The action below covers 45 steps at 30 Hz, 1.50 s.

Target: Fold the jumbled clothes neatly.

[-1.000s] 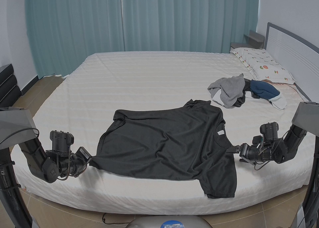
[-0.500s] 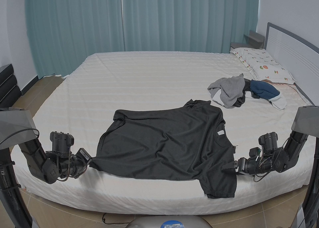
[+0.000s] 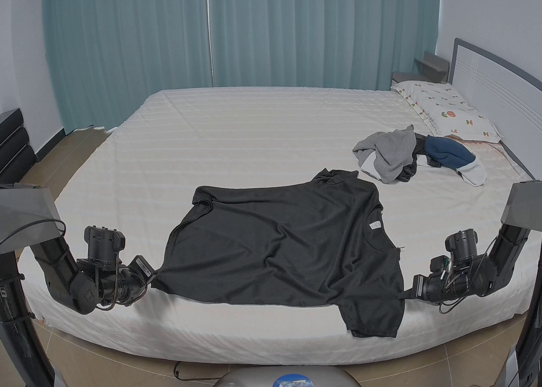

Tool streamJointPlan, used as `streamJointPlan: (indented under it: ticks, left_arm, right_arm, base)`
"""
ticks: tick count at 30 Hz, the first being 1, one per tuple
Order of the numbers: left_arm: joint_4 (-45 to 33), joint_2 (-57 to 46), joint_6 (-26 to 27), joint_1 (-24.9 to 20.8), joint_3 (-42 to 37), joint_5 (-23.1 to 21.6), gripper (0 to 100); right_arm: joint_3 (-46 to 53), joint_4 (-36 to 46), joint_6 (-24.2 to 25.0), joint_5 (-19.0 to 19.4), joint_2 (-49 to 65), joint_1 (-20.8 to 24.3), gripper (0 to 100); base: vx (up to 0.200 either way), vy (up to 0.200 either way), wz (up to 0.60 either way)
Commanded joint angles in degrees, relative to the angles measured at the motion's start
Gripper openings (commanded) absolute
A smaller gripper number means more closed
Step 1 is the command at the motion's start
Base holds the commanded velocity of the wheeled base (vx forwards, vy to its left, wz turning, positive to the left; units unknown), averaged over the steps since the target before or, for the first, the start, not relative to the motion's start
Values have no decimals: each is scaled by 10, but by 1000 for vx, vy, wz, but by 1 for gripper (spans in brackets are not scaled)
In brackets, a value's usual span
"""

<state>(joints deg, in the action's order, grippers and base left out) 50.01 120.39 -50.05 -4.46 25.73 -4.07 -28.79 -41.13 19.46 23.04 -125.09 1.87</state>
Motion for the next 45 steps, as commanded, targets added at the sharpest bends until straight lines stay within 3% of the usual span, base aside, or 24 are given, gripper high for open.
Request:
streamJointPlan:
  ticks: [1, 9, 14, 18, 31, 32, 33, 34, 40, 45]
  left_arm:
    - [-1, -12, 22, 0, -19, -1, 0]
    - [-33, -30, 62, -4, -36, -1, 0]
    - [-105, -52, 96, -5, -39, -1, 0]
    - [-148, -65, 108, -5, -39, -4, 0]
    - [-173, -67, 113, -13, -35, -15, 0]
    - [-174, -68, 110, -12, -34, -30, 0]
    - [-174, -68, 109, -12, -33, -37, 0]
    - [-174, -68, 109, -12, -32, -39, 100]
    - [-171, -72, 95, -9, -20, -41, 100]
    - [-168, -89, 56, -6, -2, -53, 100]
  right_arm:
    - [23, 9, -10, -1, 34, -18, 0]
    - [64, 40, -62, 0, 63, -59, 0]
    - [95, 46, -100, 1, 63, -78, 0]
    - [108, 45, -104, 0, 64, -78, 0]
    - [104, 40, -107, 0, 51, -74, 0]
    - [100, 40, -107, 1, 52, -75, 100]
    - [96, 40, -105, 2, 51, -74, 100]
    - [93, 40, -102, 4, 52, -74, 100]
    - [70, 39, -87, 8, 61, -78, 100]
    - [35, 39, -1, 10, 87, -57, 100]
  base:
    - [0, 0, 0]
    - [0, 0, 0]
    - [0, 0, 0]
    - [0, 0, 0]
    - [0, 0, 0]
    - [0, 0, 0]
    - [0, 0, 0]
    - [0, 0, 0]
    - [0, 0, 0]
    - [0, 0, 0]
